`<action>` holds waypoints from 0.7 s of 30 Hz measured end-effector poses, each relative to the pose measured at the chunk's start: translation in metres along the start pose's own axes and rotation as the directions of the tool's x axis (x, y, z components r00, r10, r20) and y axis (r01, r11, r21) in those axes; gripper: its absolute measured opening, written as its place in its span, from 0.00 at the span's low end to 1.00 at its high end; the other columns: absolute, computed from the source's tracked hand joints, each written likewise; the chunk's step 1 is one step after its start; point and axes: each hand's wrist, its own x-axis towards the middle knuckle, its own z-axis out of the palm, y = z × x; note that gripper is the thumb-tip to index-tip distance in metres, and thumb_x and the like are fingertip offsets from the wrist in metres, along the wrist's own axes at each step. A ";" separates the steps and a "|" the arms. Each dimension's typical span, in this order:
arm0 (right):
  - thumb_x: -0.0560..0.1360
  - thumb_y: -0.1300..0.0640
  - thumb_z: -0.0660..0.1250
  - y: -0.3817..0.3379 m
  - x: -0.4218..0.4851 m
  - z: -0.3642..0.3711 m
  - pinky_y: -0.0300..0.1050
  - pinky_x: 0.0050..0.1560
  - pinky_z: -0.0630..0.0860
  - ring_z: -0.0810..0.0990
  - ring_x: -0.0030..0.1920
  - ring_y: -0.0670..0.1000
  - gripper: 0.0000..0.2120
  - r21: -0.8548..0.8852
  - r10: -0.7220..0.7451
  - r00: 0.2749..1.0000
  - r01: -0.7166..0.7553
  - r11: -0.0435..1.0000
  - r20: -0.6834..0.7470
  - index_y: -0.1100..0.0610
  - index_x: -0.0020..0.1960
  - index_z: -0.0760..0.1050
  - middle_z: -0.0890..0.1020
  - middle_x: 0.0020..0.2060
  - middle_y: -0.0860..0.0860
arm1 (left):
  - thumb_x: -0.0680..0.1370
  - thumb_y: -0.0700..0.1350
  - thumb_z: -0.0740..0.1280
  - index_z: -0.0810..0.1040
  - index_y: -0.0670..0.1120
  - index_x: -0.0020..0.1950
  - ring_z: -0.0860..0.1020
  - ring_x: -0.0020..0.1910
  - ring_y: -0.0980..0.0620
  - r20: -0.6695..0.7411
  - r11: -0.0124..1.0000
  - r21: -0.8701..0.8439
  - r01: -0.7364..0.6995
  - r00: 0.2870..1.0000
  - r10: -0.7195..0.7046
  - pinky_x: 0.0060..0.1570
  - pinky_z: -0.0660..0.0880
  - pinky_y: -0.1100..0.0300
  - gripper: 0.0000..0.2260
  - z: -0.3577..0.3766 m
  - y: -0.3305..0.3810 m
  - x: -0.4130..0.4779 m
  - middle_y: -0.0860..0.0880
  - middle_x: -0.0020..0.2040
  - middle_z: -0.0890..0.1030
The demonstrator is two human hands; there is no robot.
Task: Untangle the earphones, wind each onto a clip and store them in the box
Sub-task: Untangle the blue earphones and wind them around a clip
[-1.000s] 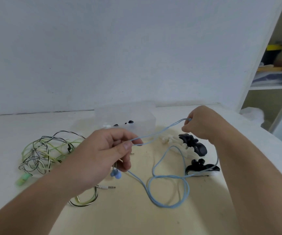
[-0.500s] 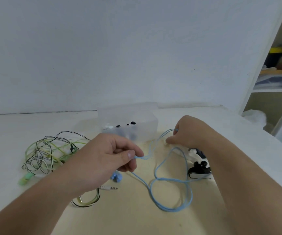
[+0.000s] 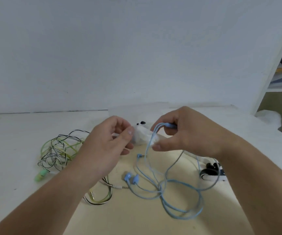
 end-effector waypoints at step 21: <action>0.81 0.51 0.63 -0.002 0.006 0.024 0.34 0.30 0.65 0.67 0.27 0.42 0.11 -0.034 -0.029 0.996 0.026 0.999 -0.087 0.50 0.48 0.84 0.72 0.26 0.47 | 0.80 0.38 0.66 0.78 0.42 0.55 0.84 0.40 0.50 -0.093 0.904 -0.423 0.062 0.990 -0.111 0.41 0.82 0.59 0.05 -0.005 0.003 0.006 0.44 0.41 0.86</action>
